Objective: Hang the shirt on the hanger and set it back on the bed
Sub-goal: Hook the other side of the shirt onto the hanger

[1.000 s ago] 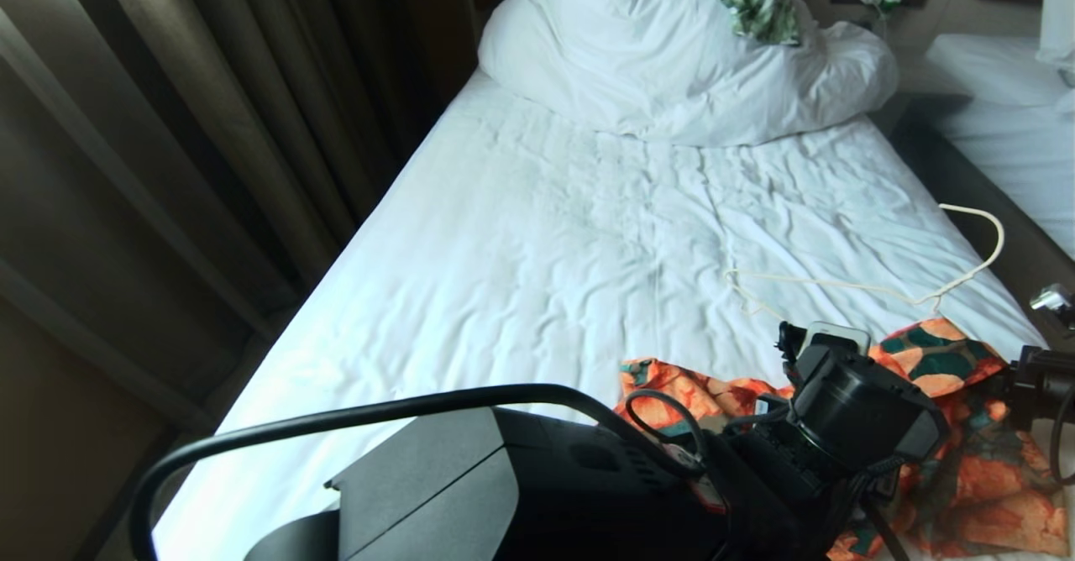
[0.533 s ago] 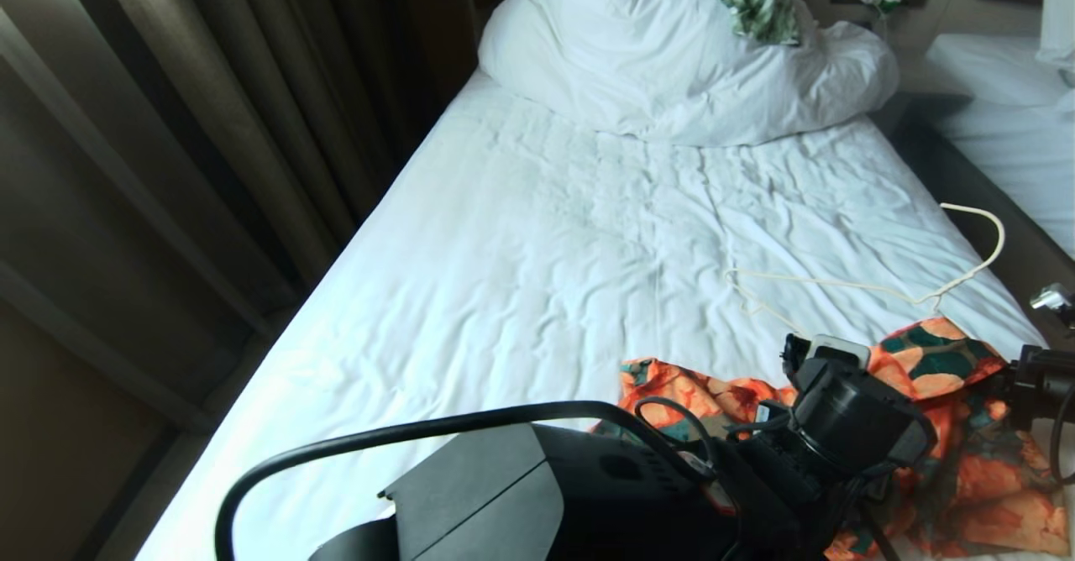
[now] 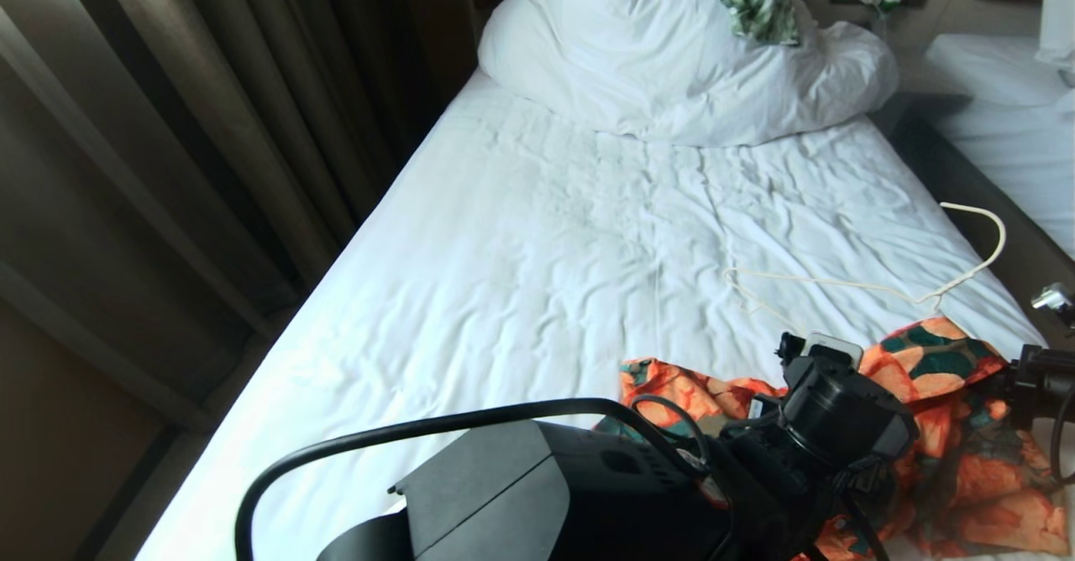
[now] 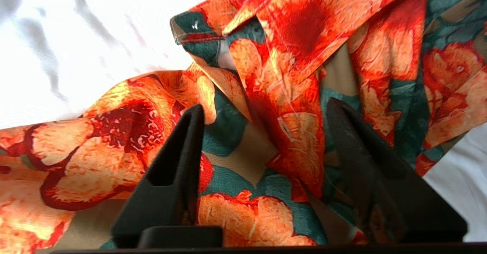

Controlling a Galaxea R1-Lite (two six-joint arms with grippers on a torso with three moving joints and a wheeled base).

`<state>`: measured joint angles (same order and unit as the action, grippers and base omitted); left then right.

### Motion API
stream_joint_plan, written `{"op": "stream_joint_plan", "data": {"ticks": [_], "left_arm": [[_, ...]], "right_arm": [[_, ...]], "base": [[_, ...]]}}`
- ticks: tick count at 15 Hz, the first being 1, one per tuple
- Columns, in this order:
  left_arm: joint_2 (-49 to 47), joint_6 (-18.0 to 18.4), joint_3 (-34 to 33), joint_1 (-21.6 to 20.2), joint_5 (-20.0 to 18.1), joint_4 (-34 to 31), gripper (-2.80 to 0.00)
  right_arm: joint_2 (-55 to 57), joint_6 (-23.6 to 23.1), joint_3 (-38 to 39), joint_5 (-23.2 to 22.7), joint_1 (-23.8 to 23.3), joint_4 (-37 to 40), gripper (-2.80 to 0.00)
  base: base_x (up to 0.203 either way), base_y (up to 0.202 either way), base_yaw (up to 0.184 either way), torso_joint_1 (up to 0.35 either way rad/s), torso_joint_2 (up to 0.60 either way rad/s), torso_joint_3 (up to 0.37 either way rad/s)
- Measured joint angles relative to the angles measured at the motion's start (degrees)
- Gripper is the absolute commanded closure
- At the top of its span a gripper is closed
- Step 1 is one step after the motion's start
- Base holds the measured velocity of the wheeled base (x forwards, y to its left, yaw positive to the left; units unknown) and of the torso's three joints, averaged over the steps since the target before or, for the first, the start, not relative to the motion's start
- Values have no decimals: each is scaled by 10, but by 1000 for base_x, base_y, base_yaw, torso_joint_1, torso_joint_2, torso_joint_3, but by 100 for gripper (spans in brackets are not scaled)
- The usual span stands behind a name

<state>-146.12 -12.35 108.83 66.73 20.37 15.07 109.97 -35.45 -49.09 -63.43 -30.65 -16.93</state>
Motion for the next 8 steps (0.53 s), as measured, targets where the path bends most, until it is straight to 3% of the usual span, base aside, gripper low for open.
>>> {"op": "stream_joint_plan", "data": {"ticks": [8], "left_arm": [[-30,7,-4,-20,7,17,-280]], "right_arm": [[-3,0,1,-2,1,0,0]], "base": [[0,0,0,0,0,0]]}}
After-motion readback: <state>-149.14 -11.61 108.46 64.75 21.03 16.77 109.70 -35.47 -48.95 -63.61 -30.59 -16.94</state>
